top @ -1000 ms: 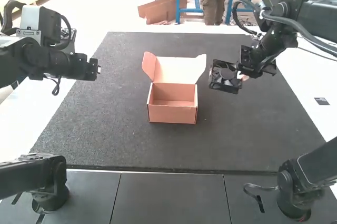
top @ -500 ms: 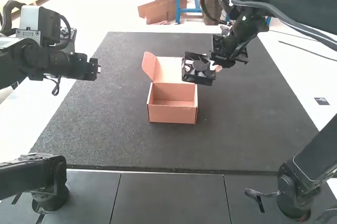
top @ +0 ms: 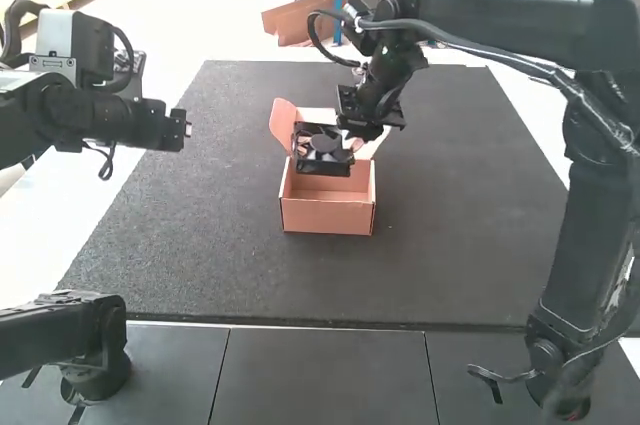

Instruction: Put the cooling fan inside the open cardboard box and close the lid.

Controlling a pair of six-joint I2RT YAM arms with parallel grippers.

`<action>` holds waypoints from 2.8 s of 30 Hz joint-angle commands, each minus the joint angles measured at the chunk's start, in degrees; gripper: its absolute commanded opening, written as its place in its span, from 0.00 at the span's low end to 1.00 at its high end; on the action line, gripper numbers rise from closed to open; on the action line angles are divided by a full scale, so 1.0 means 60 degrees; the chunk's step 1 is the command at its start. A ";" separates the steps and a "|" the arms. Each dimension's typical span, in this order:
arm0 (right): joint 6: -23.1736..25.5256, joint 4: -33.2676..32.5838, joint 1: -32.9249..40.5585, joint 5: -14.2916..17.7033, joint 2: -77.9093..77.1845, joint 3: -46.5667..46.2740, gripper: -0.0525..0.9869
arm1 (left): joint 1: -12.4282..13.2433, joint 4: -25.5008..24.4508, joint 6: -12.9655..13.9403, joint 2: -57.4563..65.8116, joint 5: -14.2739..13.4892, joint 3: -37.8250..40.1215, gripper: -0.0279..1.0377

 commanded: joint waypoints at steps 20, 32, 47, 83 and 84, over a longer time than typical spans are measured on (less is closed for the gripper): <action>-0.0018 0.0842 -0.0315 0.0303 0.2356 0.0729 0.04 | 0.0009 0.0120 0.0058 -0.0253 0.0130 -0.0013 0.94; 0.0011 0.0973 -0.0344 0.1064 0.2737 0.0524 0.04 | -0.0006 0.0076 0.0058 -0.0253 0.0130 -0.0043 0.94; -0.0048 0.1135 -0.0901 -0.0869 0.2341 0.2369 0.90 | -0.0006 0.0984 0.0043 0.0260 0.0130 -0.0218 0.94; -0.2992 0.6716 -0.2512 0.1914 0.0657 -0.0824 0.92 | -0.0958 0.5554 -0.0352 0.6764 0.0218 0.2199 0.94; -0.2904 0.6569 -0.2498 0.1738 0.0774 -0.0648 0.92 | -0.0973 0.5613 -0.0352 0.6852 0.0218 0.2228 0.94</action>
